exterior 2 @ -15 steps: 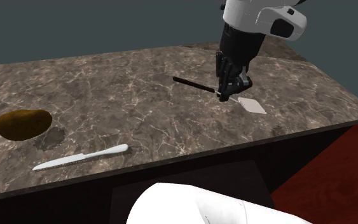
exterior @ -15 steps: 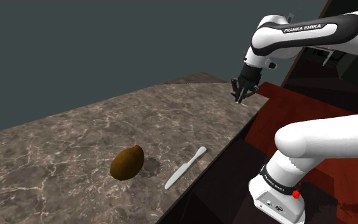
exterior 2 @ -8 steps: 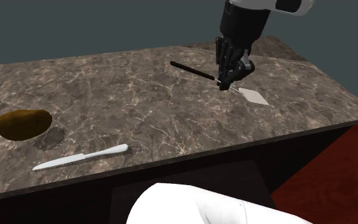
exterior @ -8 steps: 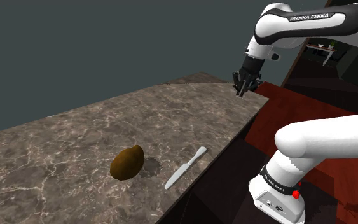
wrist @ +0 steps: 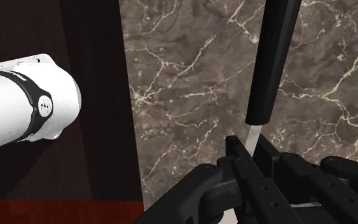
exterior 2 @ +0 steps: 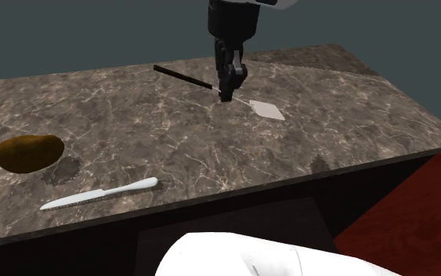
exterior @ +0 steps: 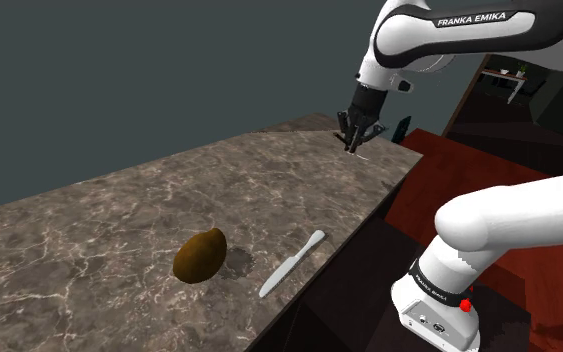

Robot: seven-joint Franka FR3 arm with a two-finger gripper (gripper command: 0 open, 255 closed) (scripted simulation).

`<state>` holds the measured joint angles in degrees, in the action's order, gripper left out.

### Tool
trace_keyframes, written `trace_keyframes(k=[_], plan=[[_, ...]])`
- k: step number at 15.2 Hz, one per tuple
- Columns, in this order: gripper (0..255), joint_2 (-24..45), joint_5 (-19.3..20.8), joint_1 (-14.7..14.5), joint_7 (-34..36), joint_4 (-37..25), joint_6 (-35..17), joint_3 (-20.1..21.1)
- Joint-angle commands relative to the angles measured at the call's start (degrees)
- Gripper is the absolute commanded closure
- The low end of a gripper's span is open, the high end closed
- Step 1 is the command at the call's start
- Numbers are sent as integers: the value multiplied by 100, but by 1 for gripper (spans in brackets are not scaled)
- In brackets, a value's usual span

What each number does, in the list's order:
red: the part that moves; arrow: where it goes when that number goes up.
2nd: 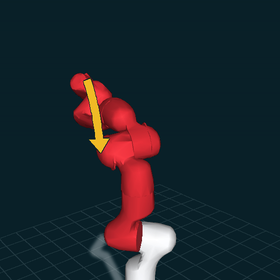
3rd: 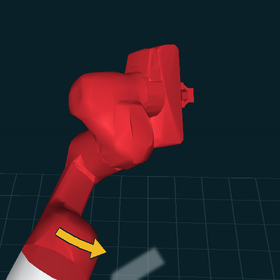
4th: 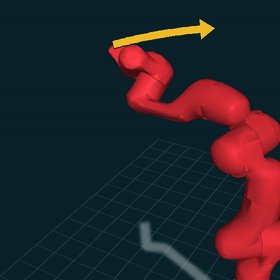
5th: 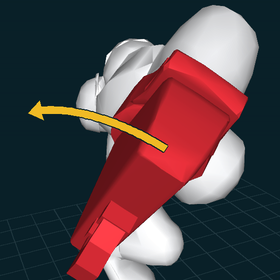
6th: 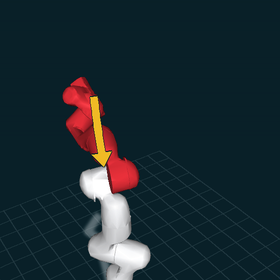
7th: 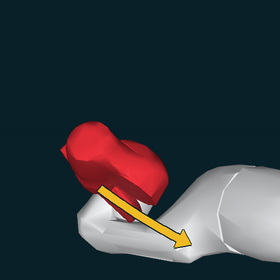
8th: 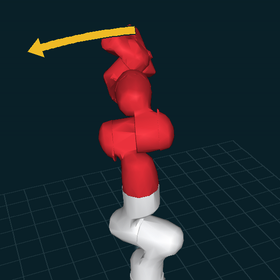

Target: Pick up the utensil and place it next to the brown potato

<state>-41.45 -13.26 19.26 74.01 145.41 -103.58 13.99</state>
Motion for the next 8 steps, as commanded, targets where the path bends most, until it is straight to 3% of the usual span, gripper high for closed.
trace_keyframes(k=[1, 8], plan=[[255, 135, -166, -116, 304, -117, -66, 275], [255, 879, -497, -334, 1292, -787, -328, 1186]])
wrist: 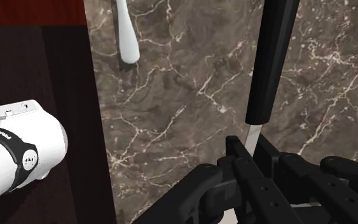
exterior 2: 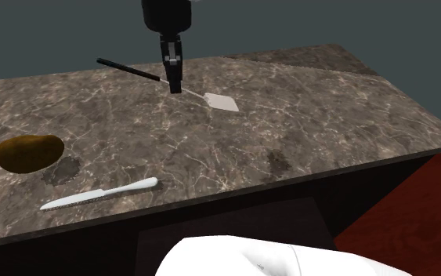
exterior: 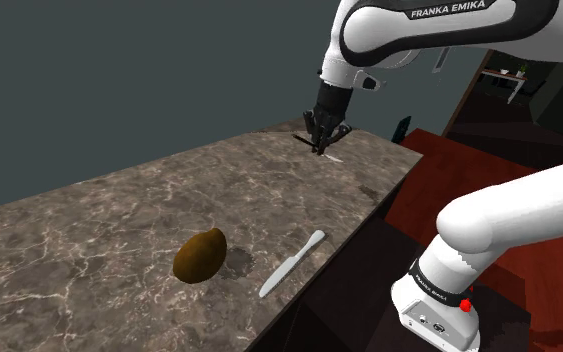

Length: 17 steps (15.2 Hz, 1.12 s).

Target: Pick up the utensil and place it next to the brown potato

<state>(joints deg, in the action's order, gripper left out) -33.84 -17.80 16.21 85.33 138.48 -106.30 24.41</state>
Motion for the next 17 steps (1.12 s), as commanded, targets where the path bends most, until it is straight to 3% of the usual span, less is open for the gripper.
trace_keyframes(k=[1, 6, 10, 14, 17], plan=[[255, 247, -60, -42, 306, -212, -95, 276], [255, 983, -6, -45, 1071, -894, -284, 949], [255, 1698, 255, 9, 1763, -1540, -415, 1518], [255, 2581, 795, 44, 2582, -2285, -495, 2099], [255, 3393, 1431, -56, 3301, -2926, -479, 2470]])
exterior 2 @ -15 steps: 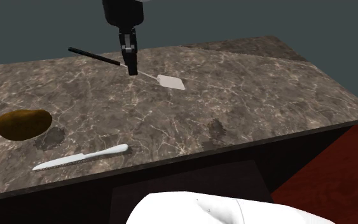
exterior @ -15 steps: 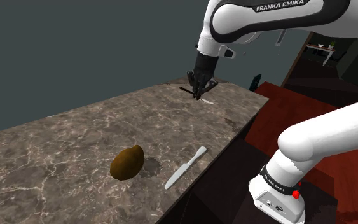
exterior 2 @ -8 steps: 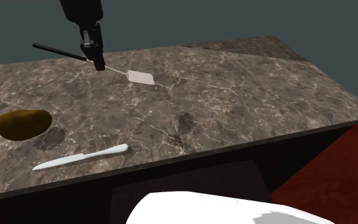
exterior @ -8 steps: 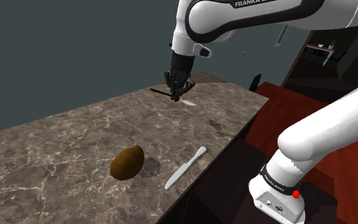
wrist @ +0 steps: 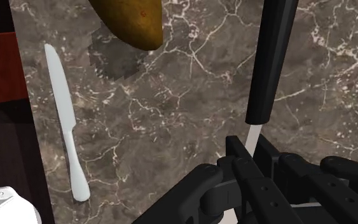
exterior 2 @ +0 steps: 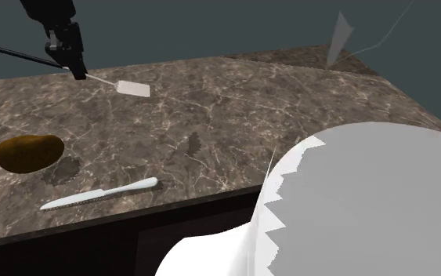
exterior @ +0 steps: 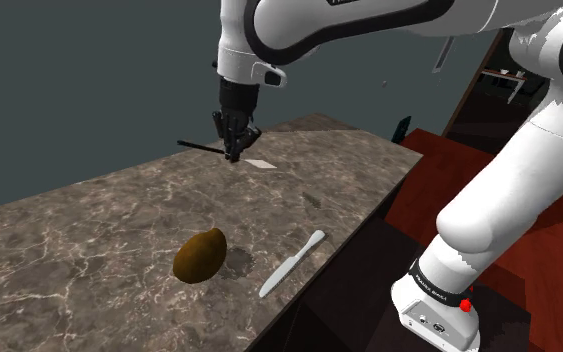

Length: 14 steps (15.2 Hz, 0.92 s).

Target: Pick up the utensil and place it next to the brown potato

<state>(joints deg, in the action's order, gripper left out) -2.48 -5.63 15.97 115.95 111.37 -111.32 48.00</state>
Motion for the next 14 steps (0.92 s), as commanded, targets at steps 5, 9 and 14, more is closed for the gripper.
trace_keyframes(k=[5, 9, 14], plan=[[255, 1750, 1461, -762, 1397, -1507, 327, 278], [255, 2041, 1687, -990, 1577, -1590, 203, 186], [255, 2128, 1772, -998, 1623, -1296, -148, 142]])
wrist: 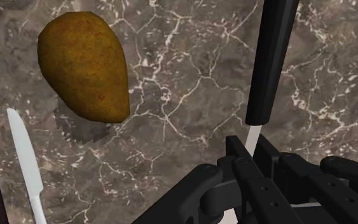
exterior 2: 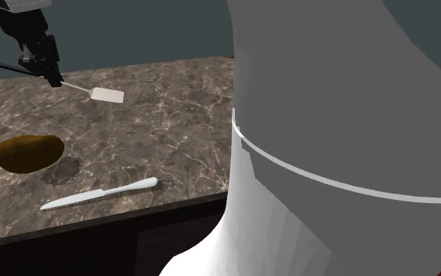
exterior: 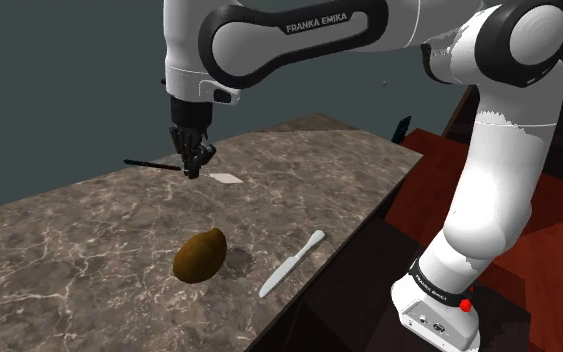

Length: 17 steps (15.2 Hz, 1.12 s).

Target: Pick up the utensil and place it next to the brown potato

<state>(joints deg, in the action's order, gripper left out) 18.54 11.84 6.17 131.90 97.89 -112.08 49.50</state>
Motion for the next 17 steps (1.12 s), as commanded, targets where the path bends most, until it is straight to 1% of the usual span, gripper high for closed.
trace_keyframes(k=[1, 17], plan=[[255, 48, 46, -22, 39, 106, -141, -19], [255, 551, 521, -199, 306, 773, -1168, -290]])
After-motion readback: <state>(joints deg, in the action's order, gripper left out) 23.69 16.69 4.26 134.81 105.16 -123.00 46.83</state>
